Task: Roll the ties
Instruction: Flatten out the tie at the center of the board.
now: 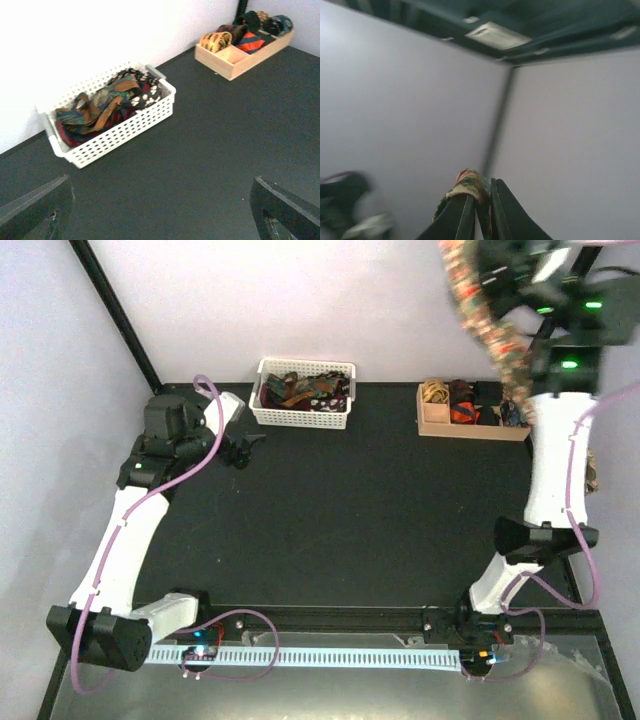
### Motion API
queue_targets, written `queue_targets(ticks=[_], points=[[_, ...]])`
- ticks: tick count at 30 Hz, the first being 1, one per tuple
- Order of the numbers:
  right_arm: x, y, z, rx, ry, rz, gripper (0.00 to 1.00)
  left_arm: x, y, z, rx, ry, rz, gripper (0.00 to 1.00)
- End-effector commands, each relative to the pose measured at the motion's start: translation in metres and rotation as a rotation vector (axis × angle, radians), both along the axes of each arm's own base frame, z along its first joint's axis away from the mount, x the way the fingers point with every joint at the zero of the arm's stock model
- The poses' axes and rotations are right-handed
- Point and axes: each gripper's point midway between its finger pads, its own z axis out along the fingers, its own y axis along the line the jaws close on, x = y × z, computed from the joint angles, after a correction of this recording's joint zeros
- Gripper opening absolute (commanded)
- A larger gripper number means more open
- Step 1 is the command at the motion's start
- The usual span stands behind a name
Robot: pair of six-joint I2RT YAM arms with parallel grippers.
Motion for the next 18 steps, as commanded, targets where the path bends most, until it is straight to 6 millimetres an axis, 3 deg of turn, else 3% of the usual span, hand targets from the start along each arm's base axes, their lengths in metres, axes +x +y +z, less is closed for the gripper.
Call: queue_targets(ticks=[1,3,4,6,8,11,14,16,18], points=[[-0.031,0.13,-0.093,-0.216,0.279,0.48,0.36,0.01,0.024,0.012,-0.018,-0.019,0.137,0.99],[-0.047,0.178,-0.155,-0.33,0.318,0.503,0.73,0.015,0.034,0.012,-0.025,-0.005,0.188,0.99],[-0.051,0.193,-0.189,-0.411,0.312,0.474,0.85,0.017,0.039,0.011,-0.027,0.003,0.207,0.99],[-0.042,0.199,-0.239,-0.541,0.36,0.391,0.99,0.018,0.043,0.007,-0.022,0.023,0.219,0.99],[-0.018,0.182,-0.281,-0.641,0.449,0.299,1.0,0.015,0.04,-0.001,0.003,0.044,0.181,0.99],[0.017,0.142,-0.359,-0.852,0.561,0.11,1.0,0.007,0.03,-0.014,0.036,0.077,0.087,0.99],[0.028,0.099,-0.423,-0.998,0.636,-0.017,1.0,0.006,0.026,-0.035,0.072,0.128,0.031,0.99],[0.034,0.076,-0.453,-1.063,0.661,-0.113,1.0,0.008,0.026,-0.05,0.098,0.169,0.013,0.99],[0.021,0.069,-0.465,-1.07,0.671,-0.097,1.0,0.009,0.026,-0.063,0.118,0.212,0.001,0.99]])
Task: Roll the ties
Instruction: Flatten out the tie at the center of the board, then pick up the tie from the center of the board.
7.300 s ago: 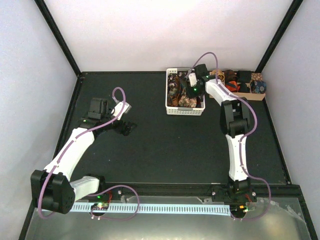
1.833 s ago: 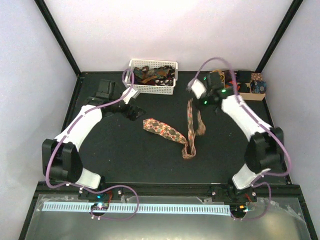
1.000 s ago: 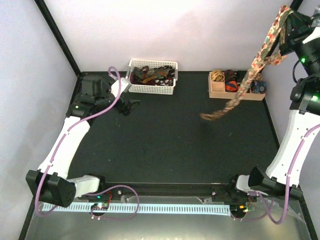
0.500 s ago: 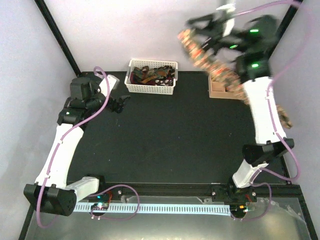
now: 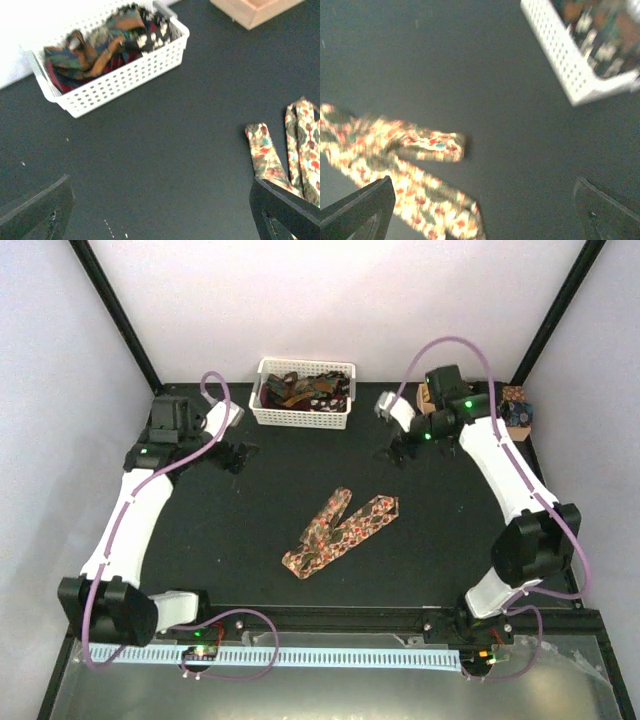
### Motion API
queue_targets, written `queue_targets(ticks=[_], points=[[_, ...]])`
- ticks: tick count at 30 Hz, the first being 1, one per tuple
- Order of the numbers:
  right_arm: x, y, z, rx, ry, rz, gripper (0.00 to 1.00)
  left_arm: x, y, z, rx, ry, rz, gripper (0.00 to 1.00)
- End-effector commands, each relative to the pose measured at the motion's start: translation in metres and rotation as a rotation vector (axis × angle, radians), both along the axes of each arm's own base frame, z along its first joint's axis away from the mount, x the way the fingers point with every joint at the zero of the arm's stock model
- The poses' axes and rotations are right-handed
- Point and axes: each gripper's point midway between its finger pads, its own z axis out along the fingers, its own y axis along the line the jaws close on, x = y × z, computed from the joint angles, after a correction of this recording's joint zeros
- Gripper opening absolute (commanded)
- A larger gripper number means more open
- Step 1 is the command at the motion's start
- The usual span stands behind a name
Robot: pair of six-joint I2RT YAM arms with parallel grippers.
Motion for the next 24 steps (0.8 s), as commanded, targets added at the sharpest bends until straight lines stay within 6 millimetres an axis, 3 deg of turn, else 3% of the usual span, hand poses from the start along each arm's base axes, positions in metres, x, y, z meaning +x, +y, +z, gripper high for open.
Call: queue_targets(ticks=[1,6,9,11,14,20,24], points=[[-0.026,-0.032,-0.032,-0.17,-0.065,0.022,1.0,-0.006,-0.005,-0.024,0.047,0.093,-0.097,0.99],[-0.066,-0.018,-0.031,-0.04,0.012,0.109,0.96,-0.039,-0.042,-0.051,0.015,0.157,-0.369,0.99],[-0.066,-0.029,-0.065,-0.119,0.084,0.068,0.88,-0.046,-0.063,-0.07,0.076,0.162,-0.43,0.99],[-0.061,-0.04,-0.099,-0.192,0.127,0.018,0.79,-0.042,-0.08,-0.082,0.109,0.179,-0.439,0.98],[-0.052,-0.047,-0.137,-0.235,0.193,-0.06,0.75,-0.028,-0.111,-0.103,0.121,0.231,-0.461,0.96],[-0.028,-0.052,-0.175,-0.267,0.311,-0.191,0.71,0.0,-0.166,-0.144,0.202,0.342,-0.436,0.91],[-0.02,-0.058,-0.203,-0.304,0.427,-0.245,0.67,0.004,-0.199,-0.178,0.271,0.356,-0.449,0.91]])
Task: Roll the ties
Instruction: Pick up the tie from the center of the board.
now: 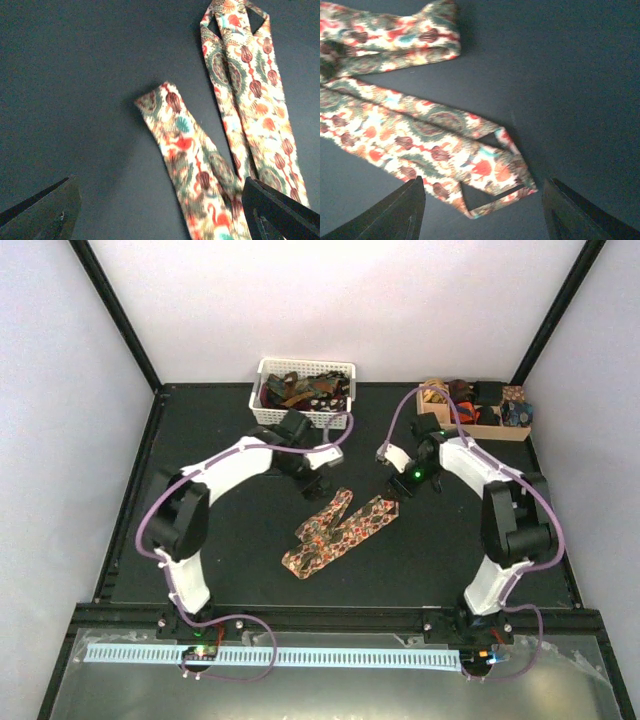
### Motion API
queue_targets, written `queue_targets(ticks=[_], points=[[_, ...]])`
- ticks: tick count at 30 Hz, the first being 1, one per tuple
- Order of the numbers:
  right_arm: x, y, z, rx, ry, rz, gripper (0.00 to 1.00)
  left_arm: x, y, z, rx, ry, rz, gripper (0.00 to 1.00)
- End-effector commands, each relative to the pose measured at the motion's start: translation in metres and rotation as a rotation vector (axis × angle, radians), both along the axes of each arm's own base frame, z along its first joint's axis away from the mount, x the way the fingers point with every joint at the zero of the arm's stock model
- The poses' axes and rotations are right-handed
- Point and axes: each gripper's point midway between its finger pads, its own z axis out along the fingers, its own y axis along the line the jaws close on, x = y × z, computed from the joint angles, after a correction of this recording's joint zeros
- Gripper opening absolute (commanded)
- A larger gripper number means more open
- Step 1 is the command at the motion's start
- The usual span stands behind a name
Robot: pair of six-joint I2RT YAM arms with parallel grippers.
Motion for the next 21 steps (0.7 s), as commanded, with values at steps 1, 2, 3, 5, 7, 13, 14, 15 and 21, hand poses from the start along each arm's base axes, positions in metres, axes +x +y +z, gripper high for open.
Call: queue_targets(ticks=[1,2,3,5,7,13,14,15,21], points=[[0.027,-0.01,-0.014,-0.043,0.029,-0.113,0.65,0.018,-0.033,-0.018,0.073,-0.061,0.027,0.91],[0.03,-0.012,-0.018,-0.046,0.037,-0.13,0.64,0.02,-0.038,-0.025,0.088,-0.054,0.024,0.91],[0.034,-0.014,-0.021,-0.047,0.048,-0.148,0.63,0.021,-0.044,-0.031,0.098,-0.044,0.013,0.9],[0.036,-0.017,-0.027,-0.052,0.071,-0.17,0.62,0.023,-0.052,-0.044,0.123,-0.026,0.01,0.9],[0.036,-0.018,-0.034,-0.062,0.085,-0.181,0.61,0.028,-0.056,-0.053,0.137,-0.024,0.019,0.9],[0.028,-0.016,-0.053,-0.061,0.156,-0.178,0.58,0.034,-0.055,-0.072,0.176,-0.015,0.042,0.78],[0.026,-0.015,-0.057,-0.057,0.172,-0.172,0.58,0.034,-0.052,-0.074,0.187,-0.015,0.044,0.76],[0.023,-0.013,-0.059,-0.049,0.187,-0.164,0.57,0.033,-0.051,-0.076,0.193,-0.015,0.042,0.74],[0.013,-0.011,-0.062,-0.05,0.263,-0.147,0.47,0.025,-0.039,-0.082,0.22,-0.001,0.03,0.55]])
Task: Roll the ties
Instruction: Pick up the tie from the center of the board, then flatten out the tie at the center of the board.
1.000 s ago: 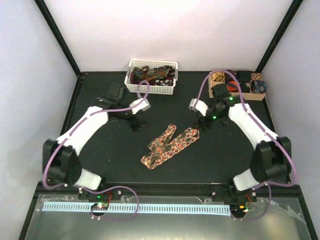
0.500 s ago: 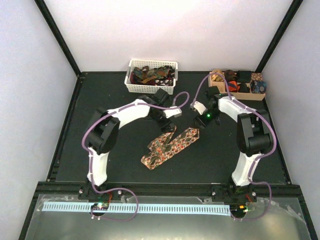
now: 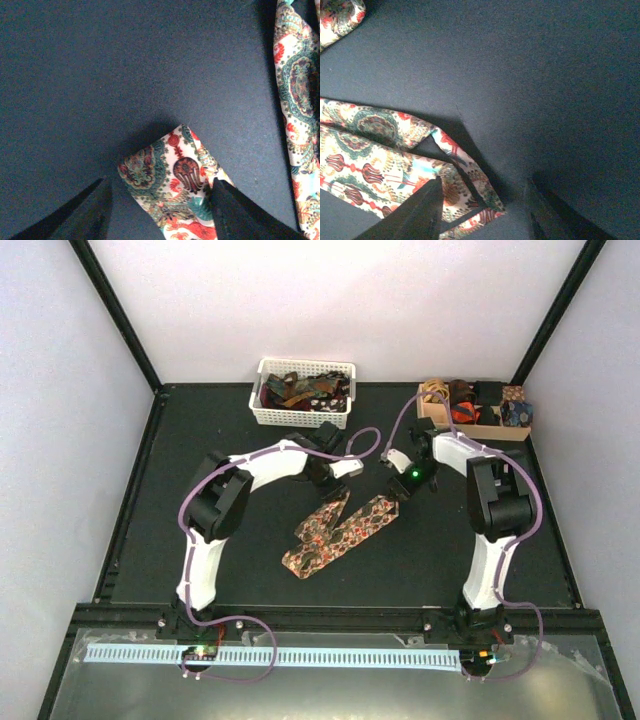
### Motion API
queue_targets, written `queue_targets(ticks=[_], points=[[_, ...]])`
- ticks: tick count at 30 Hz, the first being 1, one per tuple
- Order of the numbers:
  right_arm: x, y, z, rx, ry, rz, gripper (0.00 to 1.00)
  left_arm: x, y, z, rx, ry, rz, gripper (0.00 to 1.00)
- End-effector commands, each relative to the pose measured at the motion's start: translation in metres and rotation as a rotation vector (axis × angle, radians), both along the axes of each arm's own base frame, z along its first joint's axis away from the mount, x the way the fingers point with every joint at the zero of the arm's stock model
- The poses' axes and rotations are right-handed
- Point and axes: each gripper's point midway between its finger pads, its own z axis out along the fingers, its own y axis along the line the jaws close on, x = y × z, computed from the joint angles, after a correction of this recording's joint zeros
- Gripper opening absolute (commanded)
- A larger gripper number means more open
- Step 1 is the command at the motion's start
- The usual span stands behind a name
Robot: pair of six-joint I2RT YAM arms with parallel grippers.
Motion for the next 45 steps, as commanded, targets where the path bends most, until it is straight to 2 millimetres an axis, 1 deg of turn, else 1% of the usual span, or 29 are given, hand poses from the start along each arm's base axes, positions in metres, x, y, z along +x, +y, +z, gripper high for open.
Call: queue_targets(ticks=[1,3,5,9,11,12,14,16,18,21,22,24,25,28,30,31,33,34,35,36,37,38,39,40,41,43,44,45], points=[[-0.012,0.005,-0.002,0.019,0.086,0.018,0.45,0.0,0.011,0.003,0.018,-0.011,0.01,0.52],[-0.017,0.004,-0.003,0.015,0.111,0.027,0.39,0.0,0.016,0.012,-0.004,-0.016,0.02,0.46],[-0.021,0.004,-0.004,0.007,0.125,0.029,0.31,-0.001,0.024,0.026,-0.031,-0.029,0.03,0.42],[-0.025,0.005,-0.004,0.0,0.134,0.04,0.03,0.0,0.042,0.049,-0.075,-0.061,0.061,0.35],[-0.024,0.004,0.0,0.002,0.131,0.034,0.01,-0.001,0.052,0.055,-0.089,-0.069,0.074,0.32],[-0.02,0.003,0.005,0.006,0.118,0.026,0.01,-0.001,0.059,0.059,-0.092,-0.08,0.081,0.3],[-0.007,-0.003,0.022,0.029,0.07,-0.015,0.01,-0.002,0.069,0.067,-0.104,-0.1,0.084,0.25],[0.011,-0.02,0.045,0.053,0.007,-0.093,0.01,-0.001,0.081,0.078,-0.124,-0.122,0.09,0.23],[0.026,-0.047,0.066,0.057,-0.054,-0.173,0.01,-0.004,0.089,0.095,-0.158,-0.143,0.076,0.22],[0.034,-0.09,0.087,0.031,-0.117,-0.256,0.01,-0.011,0.102,0.122,-0.201,-0.188,0.042,0.22],[0.032,-0.103,0.089,0.025,-0.118,-0.281,0.01,-0.012,0.106,0.128,-0.205,-0.206,0.033,0.22],[0.026,-0.13,0.089,-0.001,-0.111,-0.313,0.01,-0.018,0.114,0.13,-0.197,-0.224,-0.01,0.23],[0.021,-0.138,0.085,-0.014,-0.099,-0.318,0.01,-0.022,0.119,0.127,-0.176,-0.234,-0.038,0.23],[0.008,-0.173,0.072,-0.066,-0.069,-0.365,0.01,-0.032,0.136,0.11,-0.111,-0.26,-0.107,0.24],[0.001,-0.191,0.066,-0.089,-0.056,-0.39,0.01,-0.039,0.149,0.099,-0.096,-0.269,-0.131,0.27],[-0.002,-0.199,0.066,-0.088,-0.055,-0.406,0.01,-0.043,0.156,0.095,-0.094,-0.272,-0.144,0.28],[-0.008,-0.208,0.065,-0.081,-0.047,-0.422,0.01,-0.051,0.169,0.084,-0.091,-0.281,-0.156,0.29],[-0.011,-0.21,0.064,-0.081,-0.045,-0.424,0.01,-0.054,0.173,0.08,-0.088,-0.29,-0.157,0.31],[-0.013,-0.212,0.063,-0.082,-0.04,-0.425,0.01,-0.058,0.175,0.074,-0.087,-0.29,-0.16,0.37],[-0.015,-0.212,0.061,-0.081,-0.037,-0.423,0.01,-0.056,0.172,0.073,-0.105,-0.299,-0.133,0.48],[-0.015,-0.211,0.06,-0.079,-0.034,-0.422,0.01,-0.047,0.169,0.078,-0.135,-0.303,-0.07,0.6],[-0.016,-0.21,0.059,-0.075,-0.03,-0.423,0.01,-0.035,0.166,0.087,-0.169,-0.302,-0.004,0.67],[-0.015,-0.211,0.058,-0.076,-0.028,-0.423,0.01,-0.024,0.163,0.095,-0.196,-0.286,0.065,0.75],[-0.015,-0.213,0.058,-0.085,-0.032,-0.424,0.01,-0.011,0.16,0.099,-0.213,-0.261,0.125,0.85],[-0.013,-0.215,0.058,-0.096,-0.039,-0.427,0.01,0.002,0.158,0.105,-0.226,-0.234,0.177,0.9],[-0.011,-0.217,0.059,-0.1,-0.052,-0.431,0.01,0.021,0.152,0.104,-0.233,-0.156,0.246,0.92],[-0.012,-0.216,0.06,-0.093,-0.052,-0.432,0.01,0.031,0.149,0.095,-0.223,-0.113,0.275,0.92],[-0.011,-0.215,0.062,-0.086,-0.053,-0.435,0.01,0.041,0.149,0.091,-0.205,-0.086,0.309,0.91]])
